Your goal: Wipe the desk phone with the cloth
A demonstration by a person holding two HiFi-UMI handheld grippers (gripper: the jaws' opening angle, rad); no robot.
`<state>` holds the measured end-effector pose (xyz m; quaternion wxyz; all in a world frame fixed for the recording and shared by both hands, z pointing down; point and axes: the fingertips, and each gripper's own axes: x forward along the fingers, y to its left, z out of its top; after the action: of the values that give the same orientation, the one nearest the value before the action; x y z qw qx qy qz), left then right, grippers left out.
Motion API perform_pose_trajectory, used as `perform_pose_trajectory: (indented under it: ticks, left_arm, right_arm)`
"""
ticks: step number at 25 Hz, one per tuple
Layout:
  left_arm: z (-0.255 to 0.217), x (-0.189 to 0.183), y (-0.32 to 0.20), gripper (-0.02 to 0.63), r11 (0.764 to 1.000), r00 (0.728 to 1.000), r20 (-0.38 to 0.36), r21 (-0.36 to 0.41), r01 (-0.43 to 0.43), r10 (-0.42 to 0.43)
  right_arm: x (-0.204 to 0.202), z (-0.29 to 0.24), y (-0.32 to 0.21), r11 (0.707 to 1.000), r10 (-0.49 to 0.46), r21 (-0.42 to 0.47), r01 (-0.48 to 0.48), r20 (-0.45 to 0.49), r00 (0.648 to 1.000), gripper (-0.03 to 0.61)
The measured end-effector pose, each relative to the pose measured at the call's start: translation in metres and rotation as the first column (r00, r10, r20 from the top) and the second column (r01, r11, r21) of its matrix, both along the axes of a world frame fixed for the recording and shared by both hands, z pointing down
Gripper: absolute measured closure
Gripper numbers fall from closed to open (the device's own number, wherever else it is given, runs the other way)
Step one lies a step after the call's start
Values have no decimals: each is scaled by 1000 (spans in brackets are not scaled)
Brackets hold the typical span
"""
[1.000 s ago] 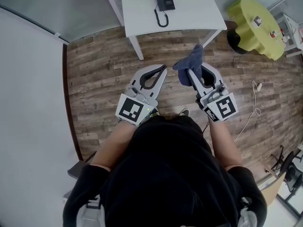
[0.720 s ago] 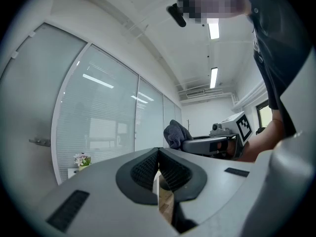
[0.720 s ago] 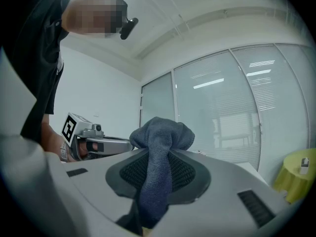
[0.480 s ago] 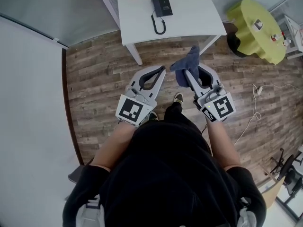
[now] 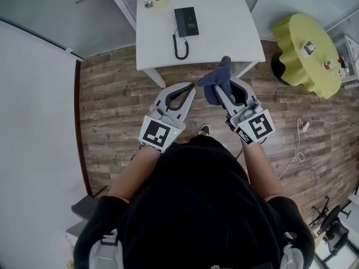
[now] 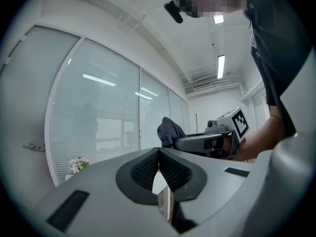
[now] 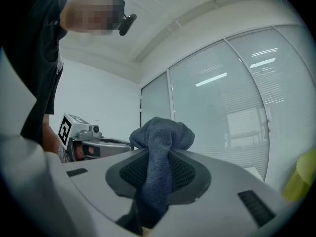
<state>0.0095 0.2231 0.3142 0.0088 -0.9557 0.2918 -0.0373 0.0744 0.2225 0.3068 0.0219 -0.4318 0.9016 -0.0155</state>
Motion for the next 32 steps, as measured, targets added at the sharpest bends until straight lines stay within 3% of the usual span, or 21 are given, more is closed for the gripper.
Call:
perform_pose_trajectory:
  ticks: [6, 14, 17, 32]
  left_arm:
    - [10, 28, -27, 603, 999, 998, 55, -33, 37, -35]
    - [16, 45, -72, 603, 996, 996, 57, -44, 74, -71]
    - [20, 43, -94, 603, 995, 997, 27, -54, 79, -78]
    - [50, 5, -255, 603, 995, 999, 35, -99, 31, -27]
  right_arm:
    - [26, 12, -33, 999, -50, -18, 50, 28, 998, 469]
    - [48, 23, -73, 996, -73, -51, 75, 34, 997, 469]
    - [49, 28, -93, 995, -71, -62, 73, 25, 997, 469]
    - [19, 57, -252, 990, -14, -141, 7, -48, 999, 469]
